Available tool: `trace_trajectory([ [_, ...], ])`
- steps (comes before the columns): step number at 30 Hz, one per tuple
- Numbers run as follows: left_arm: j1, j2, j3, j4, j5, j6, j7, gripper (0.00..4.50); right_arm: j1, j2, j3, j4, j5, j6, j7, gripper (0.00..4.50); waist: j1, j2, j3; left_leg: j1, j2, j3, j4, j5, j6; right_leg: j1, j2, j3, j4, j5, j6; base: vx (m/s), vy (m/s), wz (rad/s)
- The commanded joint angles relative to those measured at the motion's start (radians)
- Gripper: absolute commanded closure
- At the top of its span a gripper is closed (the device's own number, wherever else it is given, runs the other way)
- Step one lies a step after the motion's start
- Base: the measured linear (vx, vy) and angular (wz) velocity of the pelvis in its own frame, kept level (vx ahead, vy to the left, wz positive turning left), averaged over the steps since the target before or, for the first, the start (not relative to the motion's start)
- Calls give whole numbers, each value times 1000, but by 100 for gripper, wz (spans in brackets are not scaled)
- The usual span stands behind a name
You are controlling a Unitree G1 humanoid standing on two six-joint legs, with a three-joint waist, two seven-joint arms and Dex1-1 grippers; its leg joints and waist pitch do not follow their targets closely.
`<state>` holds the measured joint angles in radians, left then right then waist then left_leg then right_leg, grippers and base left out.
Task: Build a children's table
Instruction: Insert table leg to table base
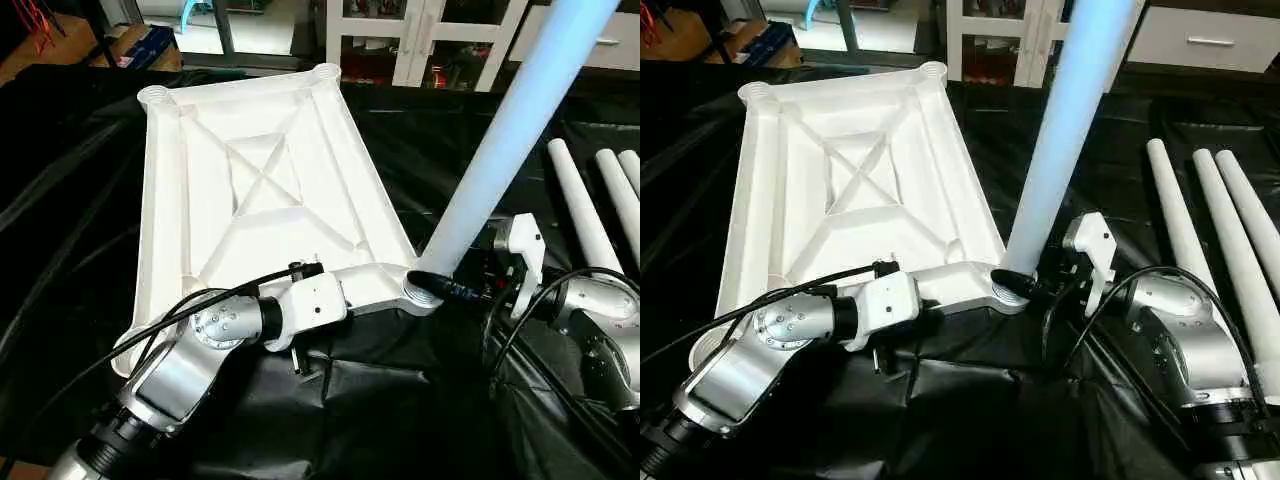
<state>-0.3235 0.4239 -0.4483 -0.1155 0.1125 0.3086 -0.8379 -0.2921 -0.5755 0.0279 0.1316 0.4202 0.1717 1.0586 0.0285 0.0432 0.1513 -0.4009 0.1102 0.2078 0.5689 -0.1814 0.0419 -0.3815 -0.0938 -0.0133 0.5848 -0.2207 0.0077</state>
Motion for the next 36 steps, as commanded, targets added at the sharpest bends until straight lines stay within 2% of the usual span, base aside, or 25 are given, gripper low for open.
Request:
trace_trajectory([
  [1,45,19,-32,49,9,18,-21,450,7,0,1,13,-7,14,9,234,-1,-29,-53,32,125,-59,-64,-74,175,20,-77,34,-46,11,-308,0,0,0],
  [6,52,20,-32,45,10,22,-16,450,20,14,1,4,-12,13,-9,243,-1,-28,-58,32,124,-58,-60,-45,186,22,-77,33,-40,56,-314,0,0,0],
  [10,48,13,-20,65,30,36,23,450,51,36,21,-21,-49,-5,-60,245,-1,-27,-60,31,124,-58,-59,-38,189,22,-76,32,-38,65,-316,0,0,0],
  [12,36,-4,-8,85,42,47,59,450,69,52,29,-30,-69,-20,-90,245,-1,-29,-60,32,124,-56,-61,-66,177,21,-76,33,-43,26,-312,0,0,0],
  [16,24,-23,0,93,40,59,76,450,115,79,45,-33,-94,-44,-121,246,0,-27,-55,34,126,-59,-73,-167,117,16,-77,37,-56,-97,-293,0,0,0],
  [18,24,-25,0,91,38,60,77,450,127,85,43,-32,-97,-50,-131,246,-1,-27,-56,33,125,-61,-75,-187,103,17,-77,38,-58,-114,-282,0,0,0],
  [20,25,-25,-1,88,38,59,78,450,142,89,36,-33,-93,-56,-139,247,0,-23,-57,34,125,-62,-75,-178,102,16,-76,38,-56,-84,-278,0,0,0],
  [22,27,-23,-2,87,39,57,78,450,152,92,26,-32,-87,-58,-145,247,0,-26,-59,33,125,-61,-73,-164,110,17,-77,39,-55,-52,-279,0,0,0],
  [25,29,-23,-3,86,43,55,75,450,168,100,4,-26,-76,-64,-152,247,2,-25,-60,32,125,-60,-72,-157,120,17,-78,38,-53,-32,-282,0,0,0],
  [29,29,-28,0,90,49,54,77,450,195,104,-1,-21,-72,-80,-147,248,2,-25,-58,33,127,-62,-76,-184,115,16,-77,38,-57,-67,-278,0,0,0],
  [36,22,-42,3,95,51,72,91,450,222,131,38,-19,-116,-84,-189,249,1,-27,-54,33,127,-63,-83,-217,91,10,-76,40,-64,-108,-259,0,0,0],
])
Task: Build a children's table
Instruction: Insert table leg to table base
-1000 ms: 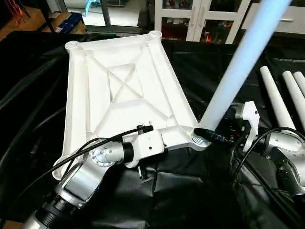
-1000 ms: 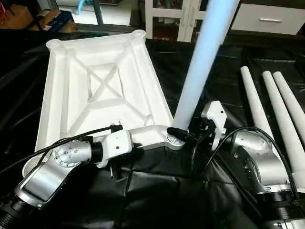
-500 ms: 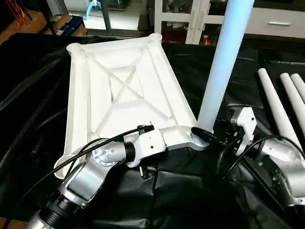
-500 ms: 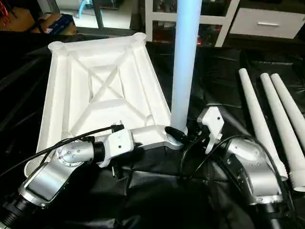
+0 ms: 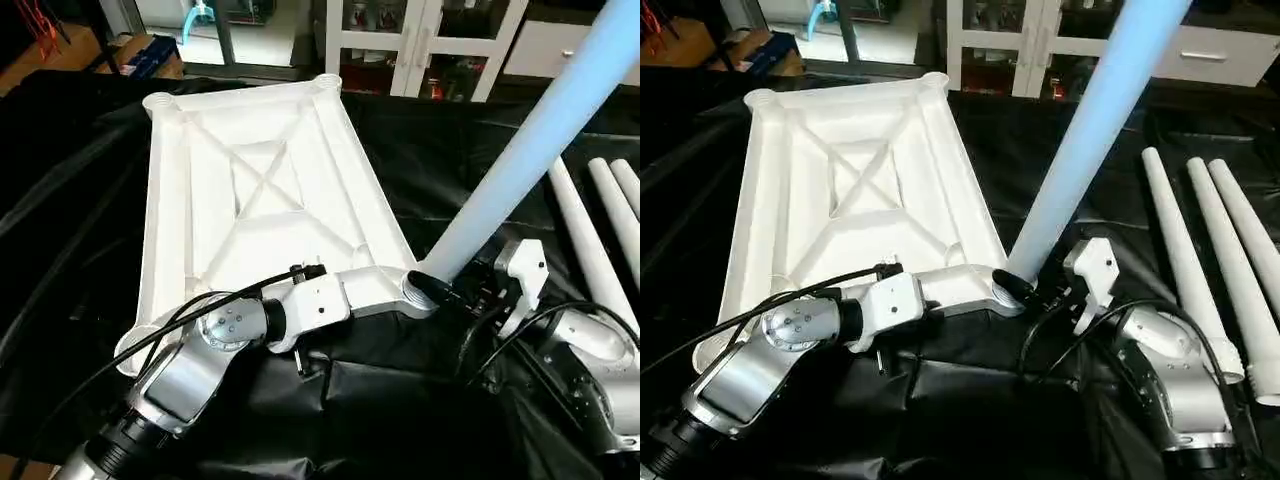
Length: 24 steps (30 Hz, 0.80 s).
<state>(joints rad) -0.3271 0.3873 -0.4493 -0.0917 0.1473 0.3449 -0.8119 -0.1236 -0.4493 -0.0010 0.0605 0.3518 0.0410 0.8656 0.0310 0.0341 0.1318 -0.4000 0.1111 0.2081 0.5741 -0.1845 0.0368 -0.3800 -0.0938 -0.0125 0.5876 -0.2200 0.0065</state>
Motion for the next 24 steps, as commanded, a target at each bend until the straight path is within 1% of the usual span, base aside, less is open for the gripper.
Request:
trace_trajectory([
  [1,24,-12,4,73,16,42,68,450,52,17,80,66,-72,51,-23,249,-2,-18,-35,32,126,-64,-89,-218,94,9,-76,39,-67,-114,-256,0,0,0],
  [2,21,-18,3,73,17,46,70,450,48,27,91,83,-96,60,-50,249,-4,-18,-34,31,126,-66,-93,-237,80,8,-76,38,-69,-140,-250,0,0,0],
  [4,21,-19,3,73,17,47,70,450,47,28,92,86,-99,61,-54,249,-6,-17,-29,31,126,-67,-98,-279,63,5,-75,39,-75,-188,-239,0,0,0],
  [5,19,-26,4,71,17,50,69,450,38,35,105,109,-121,72,-76,249,-7,-18,-23,34,127,-70,-104,-354,30,2,-78,40,-83,-275,-222,0,0,0],
  [6,17,-30,5,71,19,54,71,450,30,42,108,122,-133,85,-100,250,-10,-21,-22,38,124,-75,-109,-416,-8,1,-78,38,-87,-355,-200,0,0,0],
  [7,15,-35,6,72,21,58,75,450,24,50,107,129,-138,101,-122,250,-12,-20,-19,35,124,-80,-113,-439,-24,2,-78,38,-88,-386,-188,0,0,0],
  [8,13,-38,6,73,23,61,78,450,20,56,106,132,-141,111,-136,250,-16,-20,-17,38,123,-89,-120,-509,-71,-4,-77,38,-94,-457,-152,-25,29,-18],
  [9,10,-42,7,74,24,67,84,450,19,62,104,134,-143,121,-151,250,-16,-19,-17,41,123,-90,-121,-530,-85,-7,-76,39,-96,-463,-143,0,0,0],
  [10,9,-45,8,75,25,70,87,450,17,66,103,135,-144,128,-161,250,-20,-21,-18,43,121,-93,-124,-550,-101,-9,-74,40,-96,-450,-132,0,0,0],
  [11,3,-54,10,79,29,80,99,450,17,78,100,136,-145,143,-185,250,-22,-22,-18,46,121,-92,-125,-559,-105,-12,-73,39,-98,-445,-127,0,0,0],
  [12,0,-61,12,82,33,87,108,450,18,88,97,136,-147,153,-202,250,-23,-21,-18,50,121,-91,-127,-569,-113,-16,-71,41,-102,-427,-121,0,0,0],
  [13,-7,-70,13,86,38,97,118,450,18,102,95,139,-155,162,-231,250,-24,-21,-16,50,121,-91,-128,-579,-117,-19,-71,42,-103,-427,-117,0,0,0],
  [14,-19,-88,15,95,48,111,140,450,16,128,91,150,-171,169,-284,250,-28,-20,-13,52,119,-93,-131,-615,-134,-25,-70,42,-106,-448,-103,0,0,0],
  [15,-27,-100,16,102,54,122,156,450,13,145,89,158,-183,173,-322,250,-30,-19,-13,53,118,-94,-132,-627,-141,-27,-70,41,-106,-455,-100,0,0,0],
  [16,-35,-112,18,106,60,139,169,450,7,159,90,172,-201,170,-358,250,-33,-21,-13,50,117,-99,-132,-649,-148,-24,-71,38,-107,-471,-90,0,0,0],
  [17,-51,-135,26,115,71,171,202,450,-12,187,82,200,-225,166,-431,250,-36,-21,-12,49,117,-100,-134,-657,-154,-25,-71,38,-106,-477,-86,0,0,0],
  [18,-66,-157,34,124,78,200,230,450,-32,212,71,226,-242,164,-498,250,-39,-20,-12,51,114,-103,-134,-684,-162,-27,-70,34,-109,-502,-78,0,0,0],
  [19,-71,-163,37,127,80,208,238,450,-39,220,67,234,-247,164,-518,250,-41,-13,-9,51,113,-106,-136,-703,-170,-29,-70,33,-108,-511,-74,0,0,0],
  [20,-89,-191,50,138,86,240,272,450,-66,238,65,261,-266,167,-571,250,-44,-14,-7,52,111,-112,-140,-757,-179,-28,-64,25,-111,-519,-60,-52,32,-18],
  [21,-100,-210,62,144,87,259,294,450,-82,243,68,276,-291,162,-608,250,-47,-16,-4,53,109,-111,-141,-768,-181,-31,-61,24,-114,-516,-57,0,0,0],
  [22,-110,-228,73,151,89,279,318,450,-99,248,72,292,-316,155,-646,250,-46,-15,-6,61,104,-112,-140,-779,-177,-34,-59,23,-116,-499,-52,0,0,0],
  [23,-127,-256,89,162,93,306,353,450,-122,263,71,311,-331,157,-689,250,-48,-20,-5,63,104,-110,-140,-782,-172,-36,-58,23,-118,-493,-52,0,0,0],
  [24,-148,-293,114,177,96,340,398,450,-149,287,58,336,-332,159,-743,250,-52,-15,-2,61,104,-109,-145,-798,-177,-35,-52,18,-114,-477,-53,0,0,0],
])
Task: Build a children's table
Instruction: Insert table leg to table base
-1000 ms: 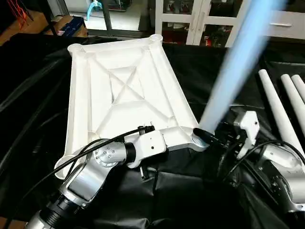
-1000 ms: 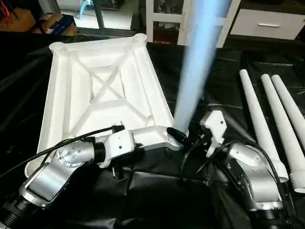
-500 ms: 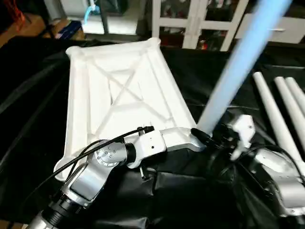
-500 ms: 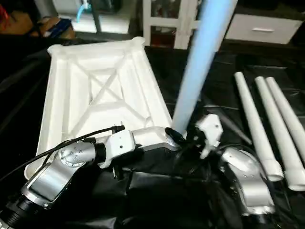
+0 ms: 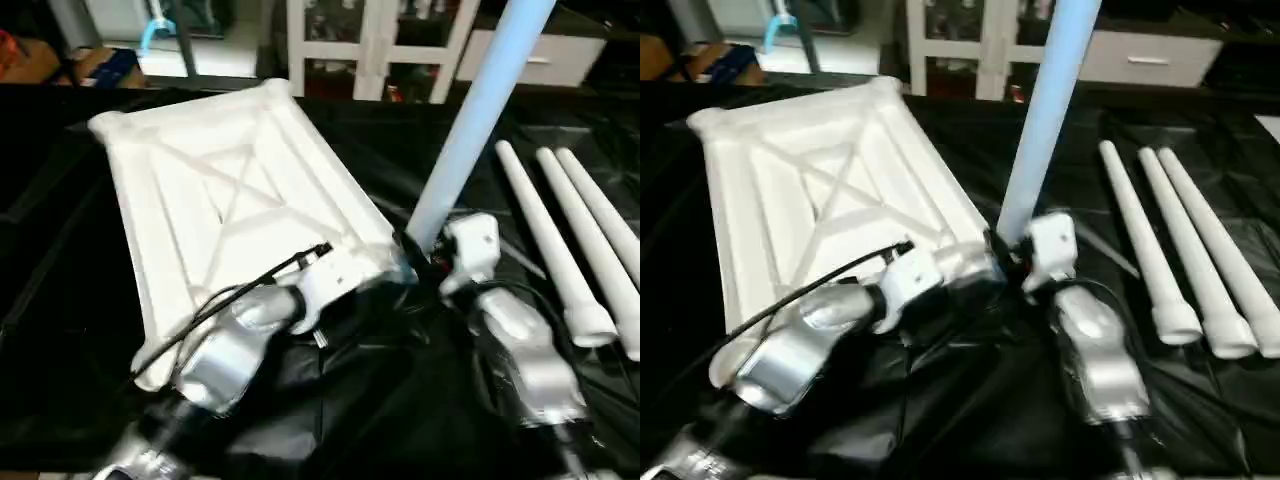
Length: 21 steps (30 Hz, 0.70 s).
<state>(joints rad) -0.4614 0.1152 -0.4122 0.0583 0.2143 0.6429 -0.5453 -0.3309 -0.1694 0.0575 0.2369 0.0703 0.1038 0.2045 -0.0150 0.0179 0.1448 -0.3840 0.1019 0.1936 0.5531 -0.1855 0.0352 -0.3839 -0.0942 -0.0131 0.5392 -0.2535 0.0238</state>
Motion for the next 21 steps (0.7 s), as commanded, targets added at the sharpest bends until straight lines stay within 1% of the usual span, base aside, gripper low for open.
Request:
trace_trajectory([
  [1,-30,-47,95,39,29,62,164,450,38,31,-15,182,-33,105,-106,250,-9,1,-14,46,112,-92,-127,-809,-177,-32,-50,16,-65,-443,-71,0,0,0],
  [2,-36,-57,103,44,27,69,174,450,30,34,-14,195,-40,110,-123,251,-13,4,-11,49,111,-92,-134,-854,-178,-30,-41,1,-63,-433,-67,-55,9,-4],
  [3,-44,-71,115,52,25,77,187,450,21,42,-16,212,-49,104,-147,251,-13,4,-9,46,112,-92,-139,-865,-178,-25,-38,-3,-59,-414,-64,0,0,0],
  [4,-52,-83,126,59,25,83,199,450,12,51,-21,229,-50,107,-165,251,-14,4,-7,40,114,-90,-148,-875,-179,-20,-34,-6,-52,-392,-65,0,0,0],
  [5,-53,-84,127,60,25,84,201,450,10,53,-22,232,-51,107,-169,251,-10,5,-6,36,113,-79,-162,-887,-175,-17,-25,-11,-41,-371,-67,0,0,0],
  [6,-66,-101,138,67,18,101,213,450,-10,73,-39,274,-52,108,-219,251,-4,5,-9,42,110,-63,-166,-875,-169,-24,-22,-10,-40,-373,-70,0,0,0],
  [7,-69,-107,142,67,15,108,214,450,-17,81,-48,287,-47,108,-233,251,-6,1,-11,49,106,-57,-160,-857,-163,-30,-25,-7,-46,-386,-75,0,0,0],
  [8,-75,-115,144,65,9,118,216,450,-32,96,-68,314,-33,110,-260,251,-5,-4,-14,67,97,-58,-133,-801,-145,-42,-46,4,-77,-435,-69,0,0,0],
  [9,-77,-116,138,58,5,122,208,450,-47,107,-83,334,-17,99,-266,251,-7,-9,-9,55,98,-74,-116,-743,-118,-34,-75,14,-91,-483,-65,0,0,0],
  [10,-80,-117,128,52,4,129,202,450,-68,123,-100,360,-4,82,-267,251,-6,-11,-6,42,102,-84,-115,-710,-99,-26,-87,15,-95,-534,-59,0,0,0],
  [11,-77,-115,124,48,5,128,198,450,-74,125,-101,360,-3,81,-263,252,-6,-9,-3,40,104,-88,-116,-712,-97,-25,-85,12,-96,-550,-55,0,0,0],
  [12,-77,-114,123,46,4,130,199,450,-78,126,-102,362,-5,81,-264,252,-5,-1,-2,44,109,-89,-128,-755,-117,-25,-67,1,-90,-524,-55,0,0,0],
  [13,-74,-108,118,44,5,124,193,450,-80,124,-98,357,-3,78,-250,252,-5,4,-1,44,112,-88,-141,-793,-133,-24,-53,-8,-81,-479,-60,0,0,0],
  [14,-66,-88,101,40,3,95,167,450,-83,117,-83,334,2,73,-205,252,4,16,-1,13,126,-71,-203,-893,-166,7,-9,-38,-4,-270,-79,0,0,0],
  [15,-59,-69,85,37,3,78,144,450,-84,108,-71,308,6,74,-168,252,14,13,-7,10,130,-67,-214,-885,-163,18,-10,-35,31,-188,-86,0,0,0],
  [16,-50,-45,66,30,2,45,113,450,-81,99,-61,275,16,77,-128,252,14,-6,-9,34,118,-45,-195,-822,-161,-16,-22,-15,-4,-203,-96,-22,-70,17],
  [17,-44,-31,55,26,1,24,95,450,-79,94,-56,255,23,80,-105,252,17,-15,-8,50,104,-43,-161,-778,-152,-36,-42,1,-47,-310,-91,1,-65,16],
  [18,-33,-6,41,15,-1,8,64,450,-77,79,-50,213,43,90,-59,252,22,-28,-6,75,89,-56,-81,-636,-89,-61,-110,33,-110,-534,-76,6,-66,2],
  [19,-26,9,33,8,-3,-2,44,450,-75,69,-46,186,56,97,-30,252,26,-32,-4,56,90,-67,-63,-515,-39,-43,-139,47,-123,-597,-64,0,0,0],
  [20,-20,26,27,0,-4,-16,32,450,-75,56,-43,158,68,102,4,252,38,-25,-1,-7,109,-86,-85,-300,16,18,-152,45,-98,-576,-75,52,-26,-23],
  [21,-3,77,9,-18,-10,-73,-20,450,-70,7,-35,79,111,135,102,252,43,-12,-8,2,127,-85,-102,-253,3,10,-116,24,-82,-434,-118,54,-12,-21],
])
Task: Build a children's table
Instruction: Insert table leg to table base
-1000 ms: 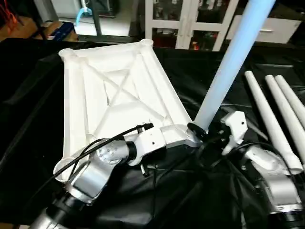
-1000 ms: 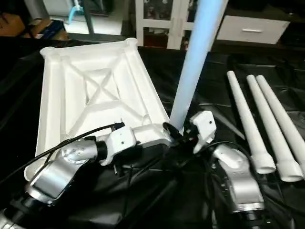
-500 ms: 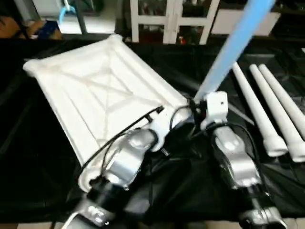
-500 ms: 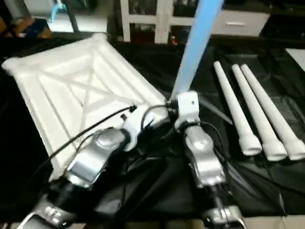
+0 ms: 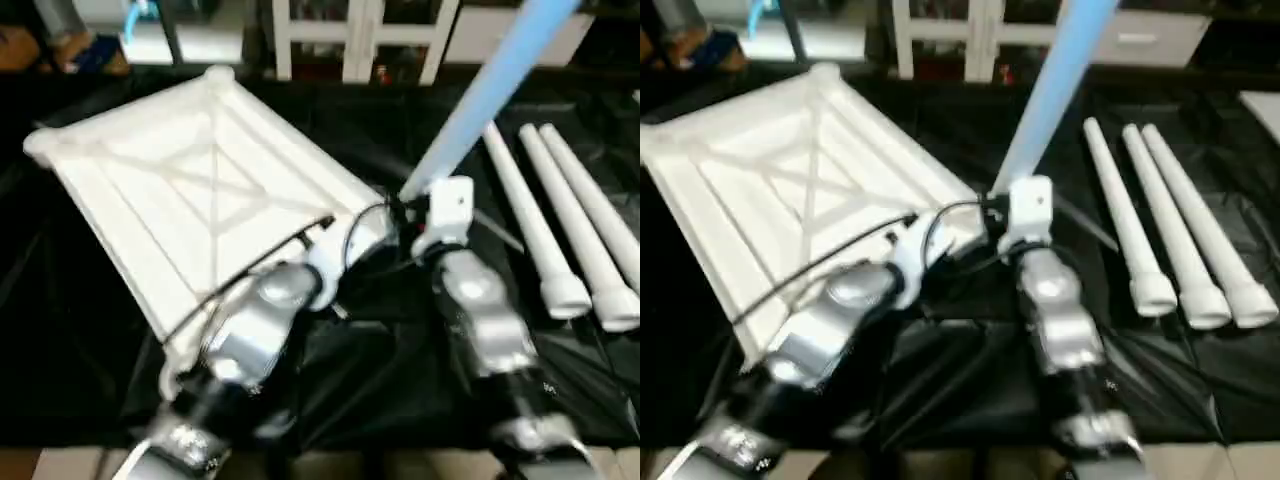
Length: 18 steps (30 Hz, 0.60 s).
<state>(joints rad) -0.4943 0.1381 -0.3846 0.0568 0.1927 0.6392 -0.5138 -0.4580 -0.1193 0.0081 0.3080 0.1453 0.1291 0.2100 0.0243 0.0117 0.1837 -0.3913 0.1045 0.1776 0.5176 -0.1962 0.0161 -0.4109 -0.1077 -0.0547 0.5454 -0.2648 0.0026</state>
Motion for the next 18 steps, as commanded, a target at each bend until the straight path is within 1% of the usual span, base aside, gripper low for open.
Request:
trace_trajectory([
  [1,35,68,-23,-21,9,-86,-65,450,59,-57,16,-12,47,119,122,252,7,-2,-47,22,134,-69,-74,-282,13,38,-76,55,-71,-277,-125,54,-12,-21],
  [2,50,111,-39,-36,0,-141,-117,450,62,-101,17,-65,86,152,194,252,6,-1,-47,27,133,-61,-76,-293,9,35,-69,53,-65,-218,-141,0,0,0],
  [3,62,145,-55,-50,-7,-178,-160,450,66,-139,18,-98,110,174,248,252,14,1,-47,39,133,-56,-75,-335,8,30,-69,55,-66,-196,-159,0,0,0],
  [4,75,181,-73,-65,-19,-227,-205,450,69,-179,17,-122,126,192,301,252,12,-1,-42,40,129,-51,-77,-367,6,25,-67,56,-69,-232,-162,0,0,0],
  [5,75,182,-73,-65,-20,-228,-207,450,69,-180,17,-122,126,192,303,252,12,-1,-40,43,125,-49,-71,-426,-19,16,-78,61,-80,-378,-153,0,0,0],
  [6,84,205,-85,-77,-29,-247,-238,450,72,-205,17,-131,132,200,334,252,13,-1,-42,42,124,-51,-69,-413,-24,17,-81,62,-81,-391,-151,0,0,0],
  [7,92,226,-96,-85,-31,-259,-260,450,78,-236,18,-139,136,204,377,252,12,-1,-43,37,126,-53,-70,-400,-26,20,-83,62,-79,-387,-151,0,0,0],
  [8,105,244,-103,-94,-40,-276,-285,450,94,-291,28,-152,145,213,458,252,13,2,-45,34,129,-54,-72,-374,-28,24,-79,61,-73,-348,-155,0,0,0],
  [9,112,249,-104,-99,-47,-287,-296,450,105,-321,35,-158,147,211,502,252,18,2,-47,45,132,-47,-69,-349,-24,19,-73,63,-70,-272,-165,0,0,0],
  [10,116,250,-104,-101,-50,-293,-300,450,111,-336,38,-162,149,211,524,252,18,-2,-47,47,133,-41,-69,-334,-17,18,-69,65,-66,-229,-172,0,0,0],
  [11,124,250,-103,-107,-58,-309,-307,450,127,-370,49,-168,152,215,574,252,23,-5,-46,51,132,-25,-65,-298,7,17,-68,70,-63,-181,-196,0,0,0],
  [12,130,253,-103,-113,-66,-323,-315,450,146,-405,59,-177,157,217,622,252,24,-9,-44,55,133,-20,-64,-299,13,13,-68,72,-65,-196,-200,52,1,15],
  [13,136,256,-103,-118,-74,-334,-324,450,162,-434,67,-183,158,219,659,252,26,-10,-47,56,133,-17,-60,-292,21,15,-70,73,-64,-221,-202,52,1,15],
  [14,140,262,-103,-120,-83,-351,-334,450,175,-459,74,-192,164,229,689,252,26,-15,-46,55,134,-13,-59,-283,27,16,-71,74,-65,-225,-201,63,1,13],
  [15,144,267,-102,-122,-92,-364,-344,450,187,-479,78,-198,172,235,715,252,33,-13,-48,59,137,-7,-56,-255,41,14,-70,76,-63,-213,-198,64,-3,14],
  [16,149,276,-97,-126,-101,-377,-355,450,207,-502,78,-204,185,244,752,252,34,-11,-49,63,137,-3,-55,-243,44,11,-68,76,-62,-201,-200,64,-3,14],
  [17,151,278,-96,-127,-103,-384,-359,450,214,-507,77,-203,187,244,762,253,33,-17,-47,60,135,3,-54,-250,50,10,-65,77,-60,-197,-201,64,-4,15],
  [18,154,282,-94,-129,-109,-394,-366,450,223,-516,77,-200,191,245,777,253,32,-18,-48,56,134,2,-54,-255,52,12,-66,78,-58,-205,-197,77,1,8],
])
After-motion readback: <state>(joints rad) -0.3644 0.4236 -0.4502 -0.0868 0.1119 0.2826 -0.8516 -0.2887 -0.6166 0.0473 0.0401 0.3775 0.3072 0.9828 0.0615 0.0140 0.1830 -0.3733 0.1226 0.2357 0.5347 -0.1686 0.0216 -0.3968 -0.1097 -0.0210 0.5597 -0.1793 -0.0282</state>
